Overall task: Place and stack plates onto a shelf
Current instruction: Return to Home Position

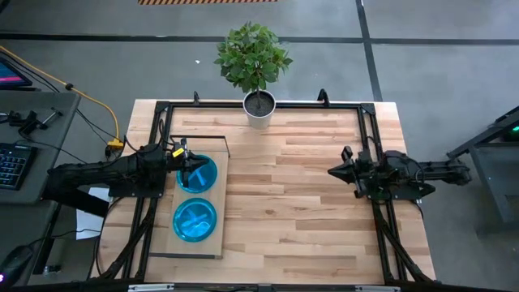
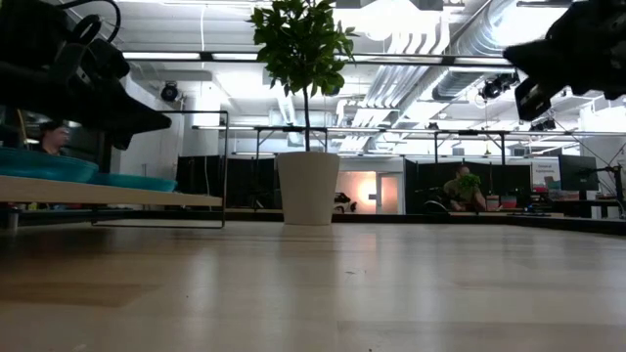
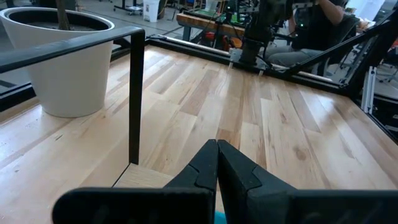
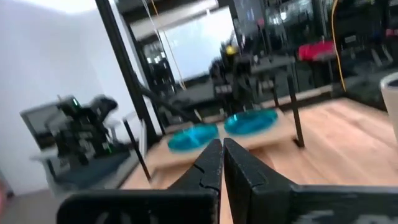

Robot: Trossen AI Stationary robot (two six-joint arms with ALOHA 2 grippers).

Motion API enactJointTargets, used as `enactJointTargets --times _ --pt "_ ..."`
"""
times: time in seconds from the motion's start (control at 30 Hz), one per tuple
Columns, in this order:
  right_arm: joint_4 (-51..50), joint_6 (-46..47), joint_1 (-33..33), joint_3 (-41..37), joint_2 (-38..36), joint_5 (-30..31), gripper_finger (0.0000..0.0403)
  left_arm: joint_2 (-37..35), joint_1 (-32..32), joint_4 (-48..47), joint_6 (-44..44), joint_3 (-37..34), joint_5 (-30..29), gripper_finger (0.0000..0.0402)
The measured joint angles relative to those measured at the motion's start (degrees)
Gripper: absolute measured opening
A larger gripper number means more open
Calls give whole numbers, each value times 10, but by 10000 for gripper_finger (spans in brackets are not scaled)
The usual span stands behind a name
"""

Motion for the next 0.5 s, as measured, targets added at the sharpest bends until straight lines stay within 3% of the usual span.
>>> enactJointTargets --times 0.17,0.5 --pt "-70 0 0 0 1 -1 0 0 0 0 0 0 0 0" --pt "-72 14 0 0 5 -1 0 0 0 0 0 0 0 0"
